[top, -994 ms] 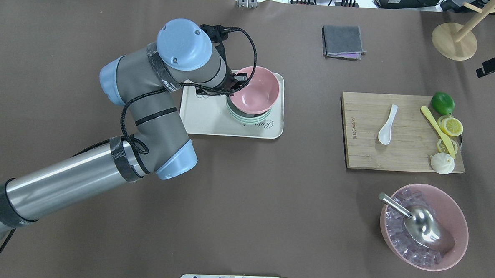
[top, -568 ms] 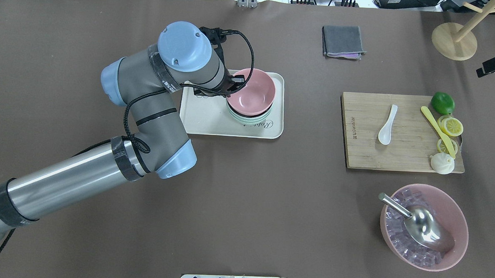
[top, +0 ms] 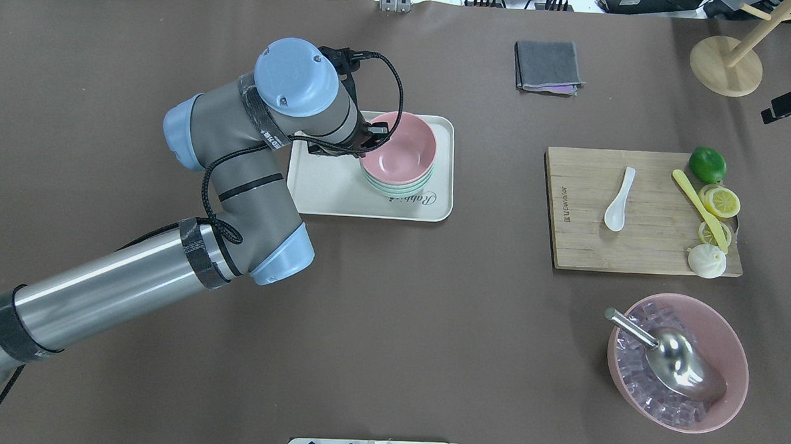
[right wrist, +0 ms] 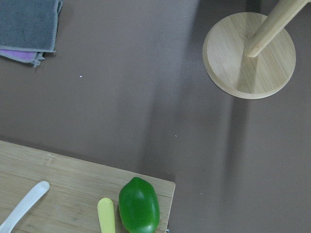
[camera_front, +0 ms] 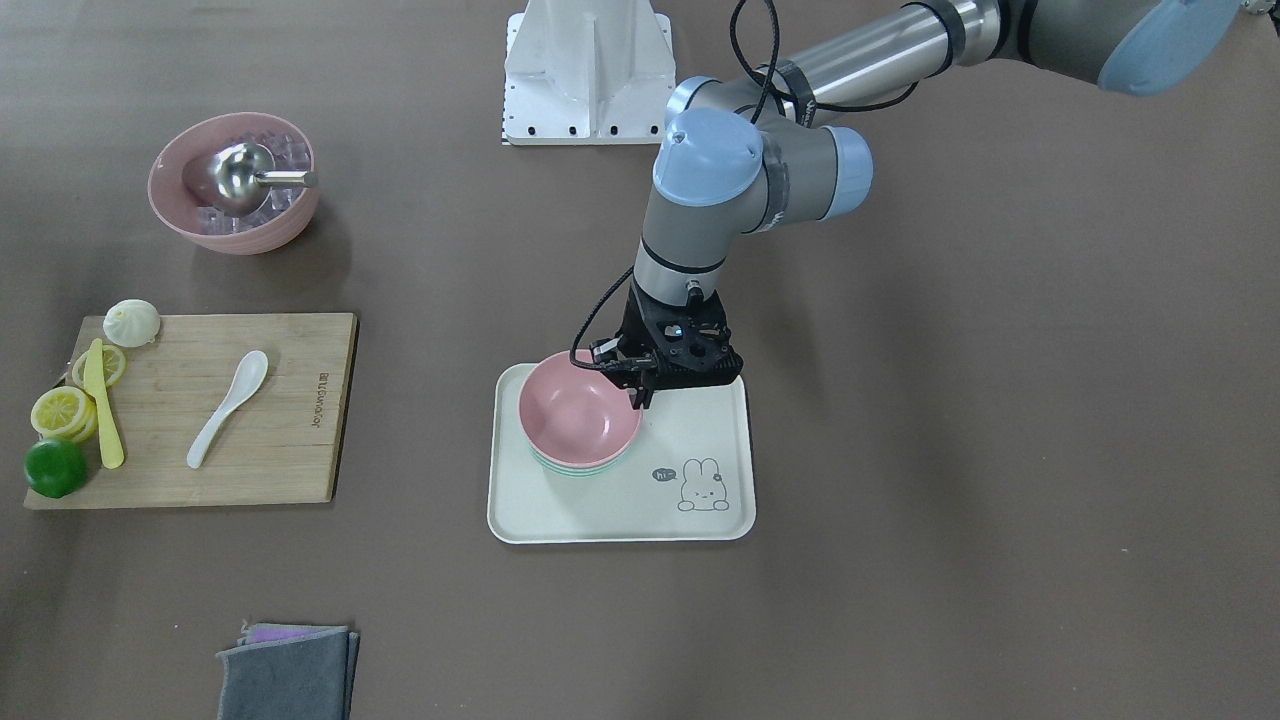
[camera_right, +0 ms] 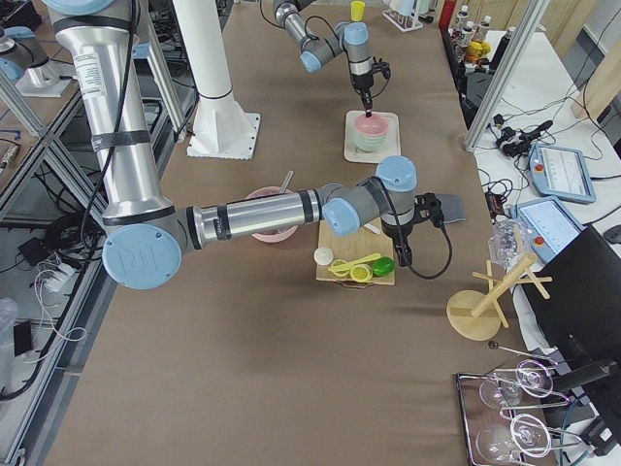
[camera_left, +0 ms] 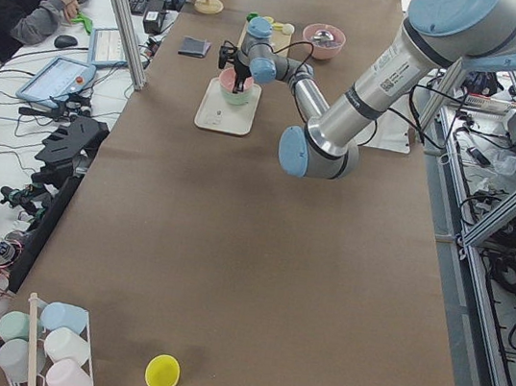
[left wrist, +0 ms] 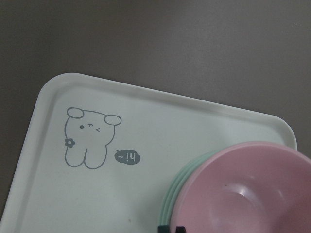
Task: Stack pink bowl on green and place spoon
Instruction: 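Lower the pink bowl into the green bowl and open the left gripper, then withdraw the left arm while the right arm reaches toward the cutting board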
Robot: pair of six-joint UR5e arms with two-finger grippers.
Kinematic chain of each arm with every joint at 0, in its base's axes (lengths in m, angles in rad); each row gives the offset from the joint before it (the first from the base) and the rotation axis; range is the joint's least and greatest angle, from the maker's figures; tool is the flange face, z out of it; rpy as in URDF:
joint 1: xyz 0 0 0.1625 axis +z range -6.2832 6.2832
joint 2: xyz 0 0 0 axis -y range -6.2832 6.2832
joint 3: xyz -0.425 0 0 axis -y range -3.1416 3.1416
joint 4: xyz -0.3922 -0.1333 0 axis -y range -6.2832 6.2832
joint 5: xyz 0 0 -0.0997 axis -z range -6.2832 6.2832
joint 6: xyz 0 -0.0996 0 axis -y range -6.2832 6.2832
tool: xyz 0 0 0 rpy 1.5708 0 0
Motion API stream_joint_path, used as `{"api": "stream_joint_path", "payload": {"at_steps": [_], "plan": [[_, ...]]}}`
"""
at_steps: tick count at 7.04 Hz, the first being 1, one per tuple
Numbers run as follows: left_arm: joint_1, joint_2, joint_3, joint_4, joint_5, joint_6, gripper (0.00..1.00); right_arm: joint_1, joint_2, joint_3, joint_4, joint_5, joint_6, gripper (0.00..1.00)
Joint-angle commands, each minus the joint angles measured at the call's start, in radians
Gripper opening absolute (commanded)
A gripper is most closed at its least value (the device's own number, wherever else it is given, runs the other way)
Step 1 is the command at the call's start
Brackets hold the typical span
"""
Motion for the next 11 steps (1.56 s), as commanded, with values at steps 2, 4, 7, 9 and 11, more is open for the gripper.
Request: {"api": "stream_joint_path", "payload": {"at_steps": [2, 4, 7, 9, 11], "plan": [[0.003, 0.000, 0.001, -0.001, 0.000, 0.000, 0.00, 0.000, 0.000, 0.000, 0.000, 0.000, 0.000, 1.00], [0.003, 0.000, -0.001, -0.001, 0.000, 0.000, 0.91, 0.000, 0.000, 0.000, 0.000, 0.000, 0.002, 1.00], [-0.100, 0.101, -0.129, 0.015, -0.152, 0.171, 0.98, -0.026, 0.011, 0.005, 0.003, -0.001, 0.143, 1.00], [-0.315, 0.332, -0.297, 0.048, -0.378, 0.471, 0.98, -0.107, 0.029, 0.049, 0.002, -0.053, 0.334, 1.00], [-0.507, 0.480, -0.364, 0.184, -0.454, 0.861, 0.98, -0.176, 0.029, 0.087, 0.003, -0.110, 0.452, 1.00]]}}
